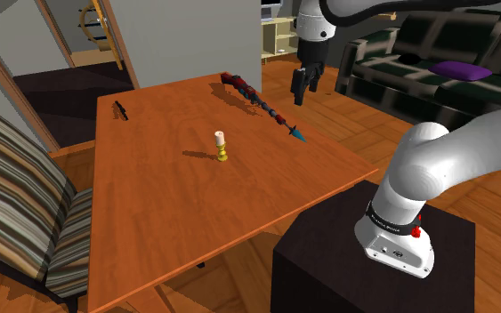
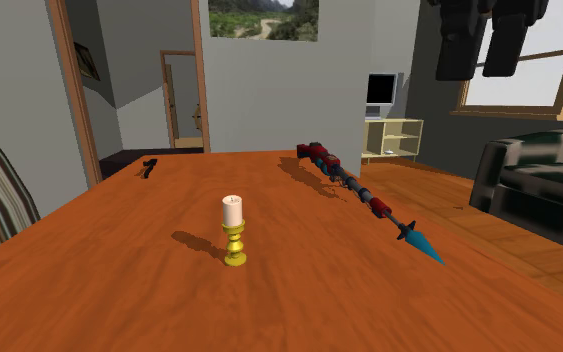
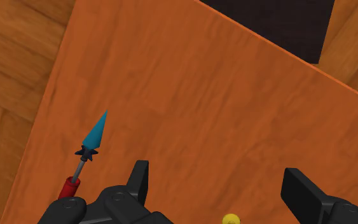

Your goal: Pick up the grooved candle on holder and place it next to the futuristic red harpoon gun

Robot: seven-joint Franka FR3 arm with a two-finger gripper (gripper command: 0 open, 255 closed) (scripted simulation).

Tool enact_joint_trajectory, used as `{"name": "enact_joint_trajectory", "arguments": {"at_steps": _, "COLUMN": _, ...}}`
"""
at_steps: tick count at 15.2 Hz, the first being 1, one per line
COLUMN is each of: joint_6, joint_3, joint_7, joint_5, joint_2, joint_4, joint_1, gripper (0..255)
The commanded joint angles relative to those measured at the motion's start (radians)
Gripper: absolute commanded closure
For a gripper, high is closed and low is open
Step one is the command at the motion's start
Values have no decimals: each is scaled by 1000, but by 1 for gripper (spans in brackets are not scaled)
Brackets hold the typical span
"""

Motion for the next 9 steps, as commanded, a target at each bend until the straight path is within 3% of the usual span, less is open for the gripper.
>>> {"name": "enact_joint_trajectory", "arguments": {"at_steps": 1, "joint_6": 0, "joint_3": 0, "joint_7": 0, "joint_5": 0, "joint_2": 0, "joint_4": 0, "joint_1": 0, "gripper": 0}}
{"name": "enact_joint_trajectory", "arguments": {"at_steps": 9, "joint_6": 207, "joint_3": 15, "joint_7": 10, "joint_5": 27, "joint_2": 305, "joint_4": 85, "joint_1": 16, "gripper": 0}}
